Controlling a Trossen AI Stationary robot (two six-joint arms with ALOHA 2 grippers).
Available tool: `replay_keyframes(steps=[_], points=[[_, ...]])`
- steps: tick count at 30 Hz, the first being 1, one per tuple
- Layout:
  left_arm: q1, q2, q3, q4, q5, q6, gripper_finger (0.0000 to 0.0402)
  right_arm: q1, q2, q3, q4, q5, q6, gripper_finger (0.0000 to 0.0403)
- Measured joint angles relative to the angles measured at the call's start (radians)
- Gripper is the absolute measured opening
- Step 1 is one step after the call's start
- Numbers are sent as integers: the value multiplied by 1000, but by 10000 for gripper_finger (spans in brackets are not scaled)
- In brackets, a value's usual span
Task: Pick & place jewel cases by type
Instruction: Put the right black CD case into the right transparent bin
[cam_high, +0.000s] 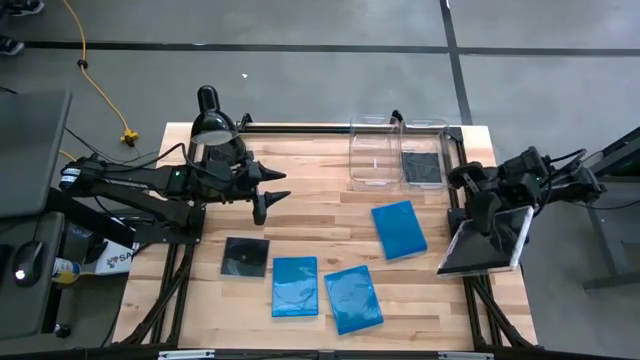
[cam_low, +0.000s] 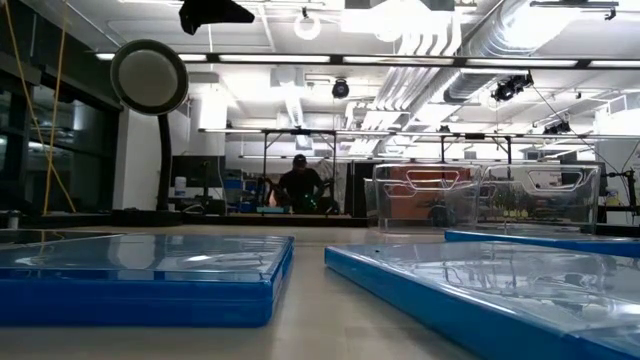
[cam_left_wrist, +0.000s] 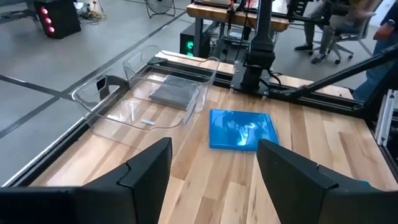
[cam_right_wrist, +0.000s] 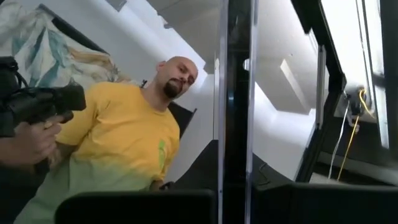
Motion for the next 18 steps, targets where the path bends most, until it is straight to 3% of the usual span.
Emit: replay_keyframes(steps=[4,11,14,18], points=[[0,0,0,-1,1,3,236,0,8,0,-78,113,40,0],[0,0,0,-2,-3,12,236,0,74,32,-154,492,-10,0],[0,0,0,-2,-1,12,236,0,110,138,-291,638,-85,0],[0,0,0,-2,-1,12,236,0,186,373,-619,839,-178,0]])
